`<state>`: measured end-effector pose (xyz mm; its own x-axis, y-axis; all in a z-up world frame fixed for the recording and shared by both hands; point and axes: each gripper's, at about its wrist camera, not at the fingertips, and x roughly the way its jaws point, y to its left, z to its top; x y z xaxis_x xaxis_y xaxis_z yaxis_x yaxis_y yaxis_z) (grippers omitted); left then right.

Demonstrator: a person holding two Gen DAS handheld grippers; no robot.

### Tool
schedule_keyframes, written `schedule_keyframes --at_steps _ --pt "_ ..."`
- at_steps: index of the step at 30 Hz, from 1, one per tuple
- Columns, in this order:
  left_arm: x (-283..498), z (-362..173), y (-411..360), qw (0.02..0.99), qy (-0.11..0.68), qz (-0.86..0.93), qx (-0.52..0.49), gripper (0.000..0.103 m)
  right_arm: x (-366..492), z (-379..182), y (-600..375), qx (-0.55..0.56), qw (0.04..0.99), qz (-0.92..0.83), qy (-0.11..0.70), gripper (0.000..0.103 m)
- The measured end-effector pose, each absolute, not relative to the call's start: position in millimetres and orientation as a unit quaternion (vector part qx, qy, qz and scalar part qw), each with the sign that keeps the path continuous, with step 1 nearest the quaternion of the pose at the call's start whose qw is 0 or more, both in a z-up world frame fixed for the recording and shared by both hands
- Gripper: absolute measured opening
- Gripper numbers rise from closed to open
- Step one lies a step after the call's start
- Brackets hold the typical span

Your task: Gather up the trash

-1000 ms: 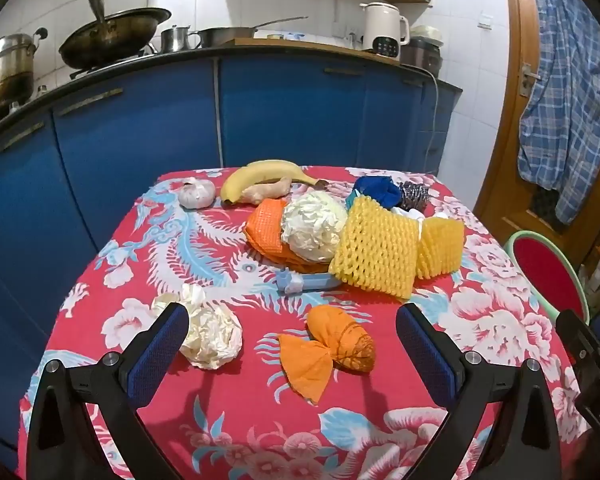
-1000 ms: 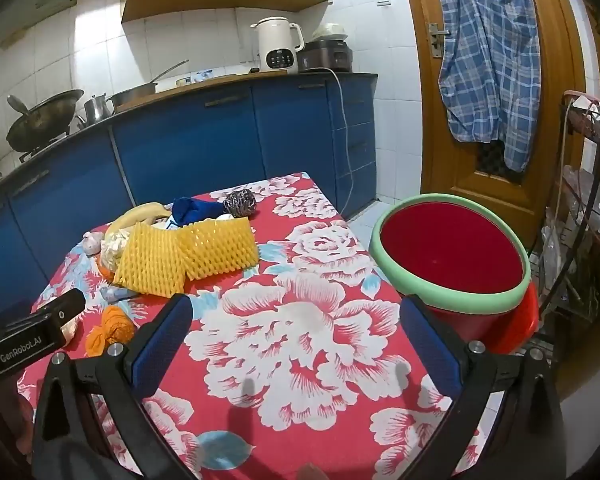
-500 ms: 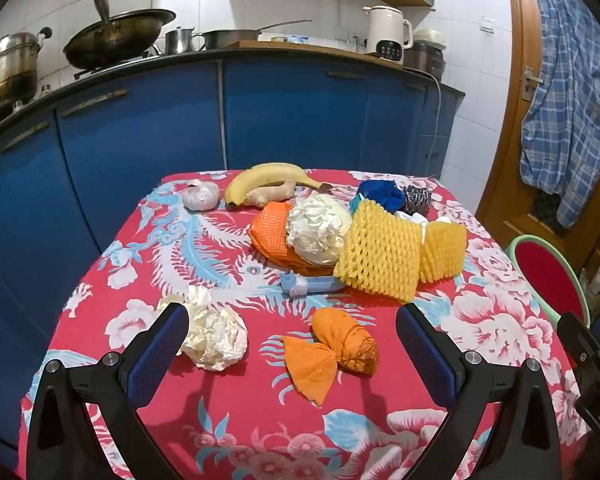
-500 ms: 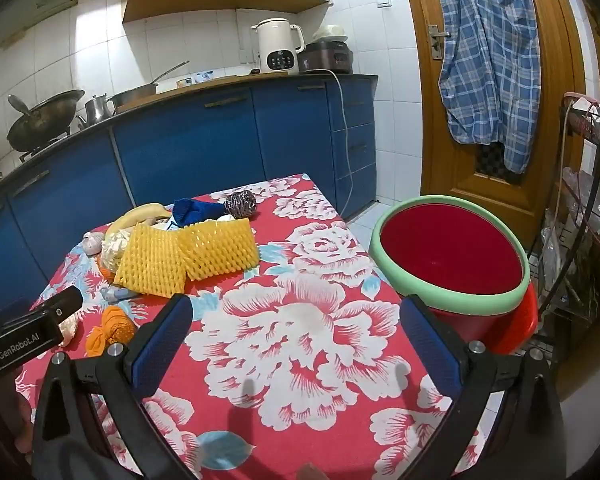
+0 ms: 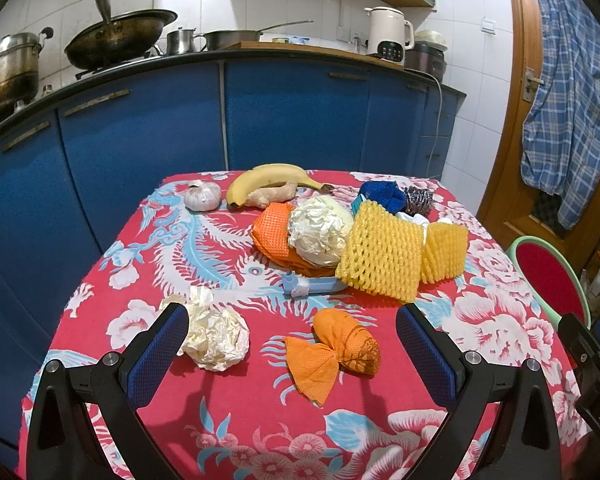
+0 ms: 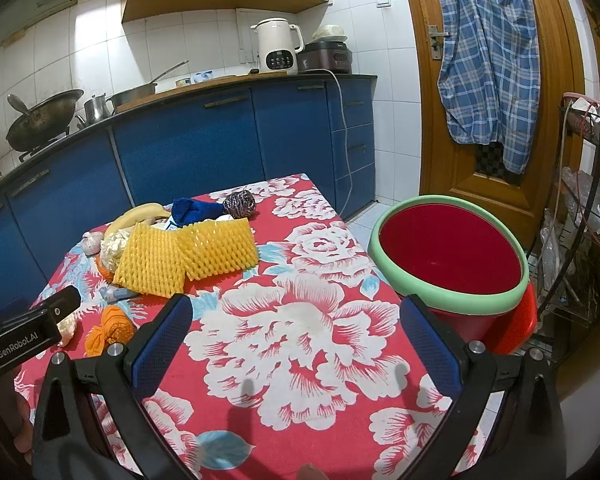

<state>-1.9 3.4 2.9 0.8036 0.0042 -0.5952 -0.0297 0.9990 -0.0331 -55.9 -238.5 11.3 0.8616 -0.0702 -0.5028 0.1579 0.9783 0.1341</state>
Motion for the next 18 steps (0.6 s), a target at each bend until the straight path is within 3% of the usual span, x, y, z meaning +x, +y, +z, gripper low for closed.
schedule_keyframes --at_steps 18 --pt "-2.2 2.7 3.1 0.950 0.313 0.009 -0.021 0.103 -56.3 10.7 -238.0 0.086 0.961 -0.060 0.257 0.102"
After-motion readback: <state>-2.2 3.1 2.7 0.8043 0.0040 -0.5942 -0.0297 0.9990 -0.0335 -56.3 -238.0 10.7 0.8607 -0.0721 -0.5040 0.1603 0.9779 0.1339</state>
